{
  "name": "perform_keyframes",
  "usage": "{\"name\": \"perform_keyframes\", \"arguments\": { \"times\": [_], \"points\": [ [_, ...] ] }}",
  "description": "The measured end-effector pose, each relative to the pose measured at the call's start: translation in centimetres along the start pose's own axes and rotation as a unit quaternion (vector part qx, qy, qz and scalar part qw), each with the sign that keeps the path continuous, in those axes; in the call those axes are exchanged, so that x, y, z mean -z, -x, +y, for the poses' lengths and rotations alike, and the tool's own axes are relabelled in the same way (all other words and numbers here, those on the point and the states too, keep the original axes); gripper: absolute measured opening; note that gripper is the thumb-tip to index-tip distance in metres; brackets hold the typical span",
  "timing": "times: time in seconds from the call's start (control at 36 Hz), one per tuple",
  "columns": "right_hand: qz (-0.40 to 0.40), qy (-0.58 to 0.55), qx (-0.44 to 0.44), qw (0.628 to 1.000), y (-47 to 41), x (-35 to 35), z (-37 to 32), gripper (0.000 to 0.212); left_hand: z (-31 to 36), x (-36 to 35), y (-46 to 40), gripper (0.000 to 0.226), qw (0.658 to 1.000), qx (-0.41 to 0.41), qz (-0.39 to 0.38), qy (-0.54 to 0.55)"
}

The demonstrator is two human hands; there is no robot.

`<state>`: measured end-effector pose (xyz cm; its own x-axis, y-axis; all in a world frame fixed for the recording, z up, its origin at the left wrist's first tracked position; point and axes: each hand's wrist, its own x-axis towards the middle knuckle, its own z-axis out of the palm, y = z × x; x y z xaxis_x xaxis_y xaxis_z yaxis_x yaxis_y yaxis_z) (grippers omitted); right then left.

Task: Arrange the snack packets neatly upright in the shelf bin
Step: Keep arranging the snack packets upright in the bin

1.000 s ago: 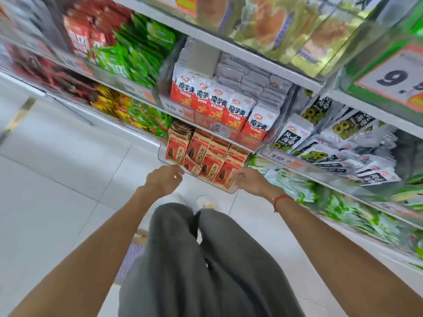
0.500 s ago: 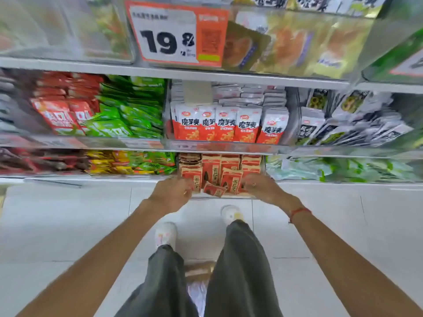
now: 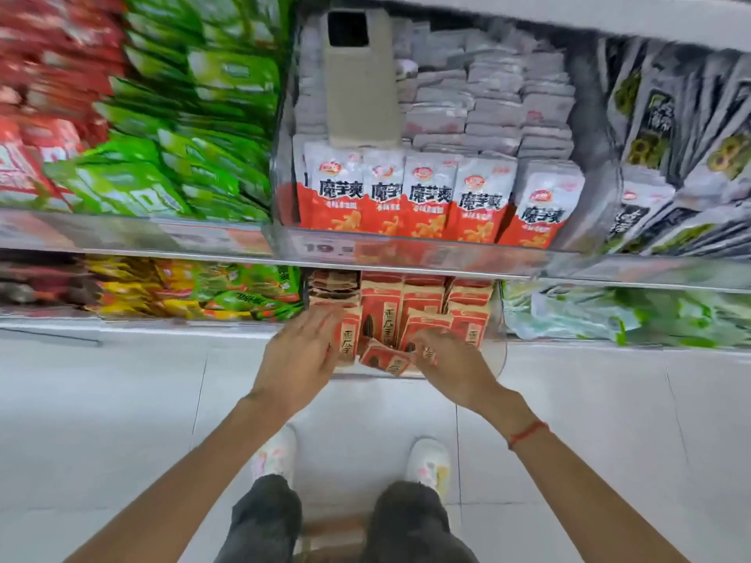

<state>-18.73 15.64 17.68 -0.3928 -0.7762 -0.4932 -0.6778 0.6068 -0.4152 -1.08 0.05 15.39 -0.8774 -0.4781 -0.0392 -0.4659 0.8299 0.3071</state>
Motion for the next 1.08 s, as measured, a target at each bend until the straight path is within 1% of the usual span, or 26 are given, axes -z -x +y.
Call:
{"name": "perform_keyframes", "arguments": {
  "times": [0.06, 0.11, 0.17, 0.22, 0.28, 0.39, 0.47, 0.58, 0.67, 0.72, 0.78, 0.83, 0.94, 1.0, 1.08],
  "points": [
    [0.008, 0.02, 0.031, 0.999, -1.0, -1.9, 0.9, 0.036, -0.6, -2.9, -0.7, 0.05, 0.999, -0.016, 0.028, -0.005],
    [0.029, 0.035, 0.066, 0.997, -2.0, -3.7, 1.8, 0.04, -1.2, -5.1, -1.3, 0.057, 0.998, -0.028, 0.045, -0.025],
    [0.089, 0.046, 0.115, 0.988, -3.0, -5.3, 2.4, 0.037, -1.8, -7.0, -1.7, 0.06, 0.997, -0.027, 0.055, -0.042],
    [0.167, 0.033, 0.174, 0.97, -4.0, -6.6, 3.0, 0.03, -2.4, -8.6, -1.9, 0.058, 0.995, -0.034, 0.079, -0.045],
    [0.227, 0.025, 0.223, 0.948, -5.0, -8.3, 3.8, 0.029, -3.0, -10.1, -1.8, 0.058, 0.99, -0.052, 0.12, -0.047],
    [0.3, 0.022, 0.273, 0.914, -6.9, -10.6, 5.1, 0.018, -3.5, -12.3, -1.8, 0.059, 0.978, -0.07, 0.197, -0.02],
    [0.347, 0.053, 0.292, 0.89, -7.8, -10.9, 5.4, 0.026, -3.7, -13.1, -2.1, 0.057, 0.967, -0.084, 0.239, -0.023],
    [0.363, 0.055, 0.304, 0.879, -8.5, -11.7, 5.9, 0.035, -4.2, -14.0, -2.4, 0.054, 0.951, -0.103, 0.289, -0.037],
    [0.378, 0.036, 0.298, 0.876, -8.8, -12.3, 6.3, 0.035, -4.5, -14.8, -2.4, 0.053, 0.941, -0.114, 0.314, -0.055],
    [0.371, 0.031, 0.284, 0.884, -8.8, -12.3, 6.0, 0.033, -4.6, -15.0, -2.4, 0.052, 0.937, -0.111, 0.328, -0.052],
    [0.34, 0.021, 0.27, 0.9, -8.2, -12.1, 5.5, 0.032, -4.6, -15.0, -2.5, 0.05, 0.934, -0.11, 0.337, -0.051],
    [0.327, 0.04, 0.258, 0.908, -7.2, -11.9, 4.9, 0.031, -4.6, -15.0, -2.4, 0.052, 0.935, -0.114, 0.326, -0.075],
    [0.353, 0.125, 0.227, 0.899, -5.5, -11.6, 3.8, 0.029, -3.9, -14.6, -1.6, 0.067, 0.939, -0.112, 0.287, -0.152],
    [0.348, 0.13, 0.201, 0.907, -5.1, -11.7, 3.3, 0.029, -3.3, -14.0, -0.8, 0.069, 0.948, -0.096, 0.258, -0.157],
    [0.325, 0.09, 0.191, 0.922, -3.8, -12.2, 2.7, 0.029, -2.6, -13.0, 0.7, 0.069, 0.963, -0.063, 0.228, -0.129]
  ]
}}
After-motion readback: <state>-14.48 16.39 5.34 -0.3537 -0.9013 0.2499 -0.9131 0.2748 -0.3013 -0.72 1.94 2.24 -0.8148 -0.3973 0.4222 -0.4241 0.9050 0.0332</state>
